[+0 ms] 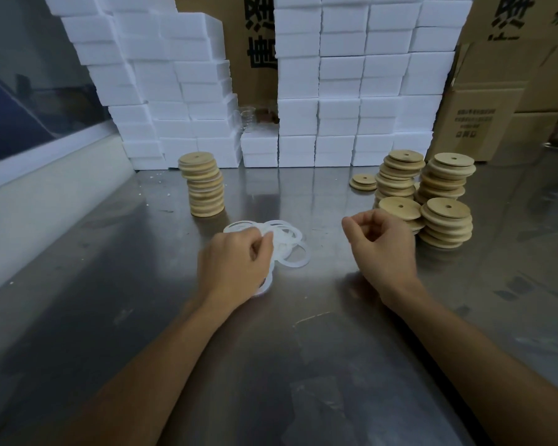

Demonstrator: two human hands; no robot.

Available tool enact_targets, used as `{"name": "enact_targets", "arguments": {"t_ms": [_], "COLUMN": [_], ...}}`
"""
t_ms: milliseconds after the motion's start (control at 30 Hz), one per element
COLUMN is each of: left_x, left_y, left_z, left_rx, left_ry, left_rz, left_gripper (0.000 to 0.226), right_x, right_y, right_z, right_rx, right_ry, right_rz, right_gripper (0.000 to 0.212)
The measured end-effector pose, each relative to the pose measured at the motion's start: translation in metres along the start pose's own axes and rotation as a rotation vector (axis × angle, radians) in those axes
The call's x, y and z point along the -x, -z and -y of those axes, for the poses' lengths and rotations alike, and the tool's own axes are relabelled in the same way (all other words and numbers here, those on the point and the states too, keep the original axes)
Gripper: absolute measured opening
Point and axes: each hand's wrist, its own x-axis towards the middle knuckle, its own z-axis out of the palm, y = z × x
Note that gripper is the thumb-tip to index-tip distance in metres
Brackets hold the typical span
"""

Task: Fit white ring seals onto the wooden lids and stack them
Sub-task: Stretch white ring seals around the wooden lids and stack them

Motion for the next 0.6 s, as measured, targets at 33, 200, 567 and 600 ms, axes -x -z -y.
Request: {"name": "enact_targets", "arguments": {"t_ms": [33,200,567,600], "left_x": [0.003,0.003,0.0,0.0], "left_y": [-0.001,-0.001,0.0,-0.001], "left_z": [-0.003,-0.005,0.004,0.003], "left_rx": [-0.027,-0.061,-0.022,-0.022], "left_ry": [-0.048,-0.069,0.046,0.052], "left_rz": [0.019,0.105,0.172,0.187], "left_gripper": [0.038,0.028,0.027,0.028], "right_x": [-0.001,-0.011,-0.031,-0.032], "right_y": [0.003,0.024,0.052,0.053], "right_z": [-0.001,-0.007,-0.033,-0.034], "right_rx": [0.081,0.395,0.717,0.724], "right_ry": [0.078,0.287,0.001,0.012], "right_rz": [-0.029,-0.243,-0.225,-0.24], "right_gripper": [0.01,0.007,0.046,0.044]}}
